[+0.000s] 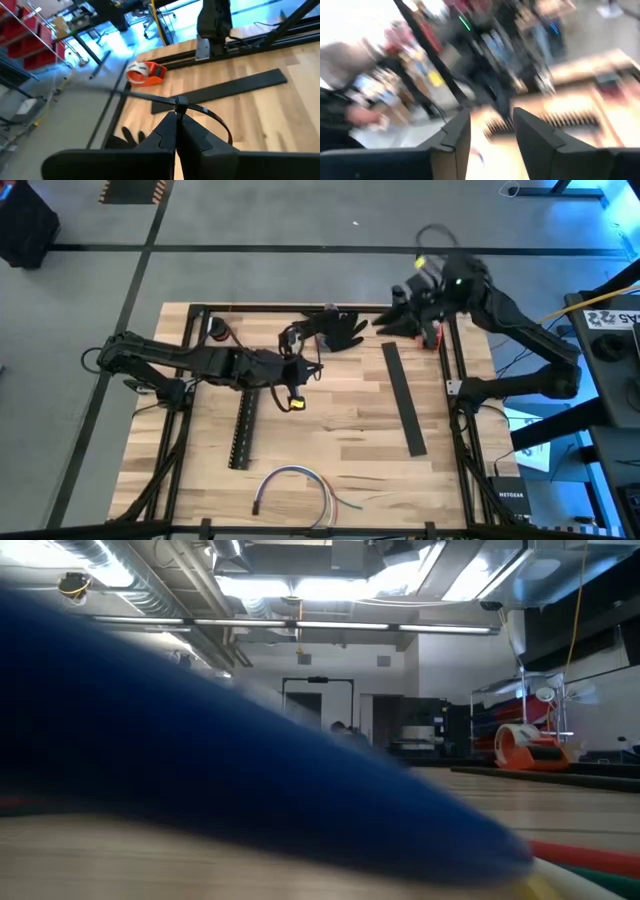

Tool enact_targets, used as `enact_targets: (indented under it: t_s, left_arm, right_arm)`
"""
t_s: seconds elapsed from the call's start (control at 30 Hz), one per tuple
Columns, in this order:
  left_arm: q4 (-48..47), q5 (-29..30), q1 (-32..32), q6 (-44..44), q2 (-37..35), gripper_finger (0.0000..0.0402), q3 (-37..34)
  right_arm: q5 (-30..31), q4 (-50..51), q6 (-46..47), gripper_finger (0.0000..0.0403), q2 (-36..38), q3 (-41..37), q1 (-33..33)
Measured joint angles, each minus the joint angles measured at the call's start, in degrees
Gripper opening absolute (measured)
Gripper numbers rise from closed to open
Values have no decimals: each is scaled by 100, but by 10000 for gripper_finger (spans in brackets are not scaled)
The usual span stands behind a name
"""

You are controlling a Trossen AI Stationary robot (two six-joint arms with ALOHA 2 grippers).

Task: Ziptie cables
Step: Wrap the cable wires together using the black zip tie

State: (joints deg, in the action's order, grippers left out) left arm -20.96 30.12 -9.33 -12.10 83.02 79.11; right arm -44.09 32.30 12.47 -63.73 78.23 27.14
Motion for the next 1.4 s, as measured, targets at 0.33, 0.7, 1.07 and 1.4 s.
enact_targets:
  t_s: [0.33, 0.7, 1.07, 1.4]
  left_arm:
    - [-655, -445, -220, 1489, 376, 0, 2]
    - [-1205, -803, -288, 3024, 1842, 0, 0]
    - [-1207, -2094, 59, 3768, 2987, 48, -2]
    - [-1952, -2873, -17, 4493, 2246, 144, 215]
  right_arm:
    - [2321, 1217, -1034, 147, 188, -1425, -1480]
    - [2810, -1007, -704, 147, 160, -3437, -2722]
    - [2915, -995, -663, 147, 164, -3449, -3128]
    - [2959, -986, -691, 147, 162, -3449, -3130]
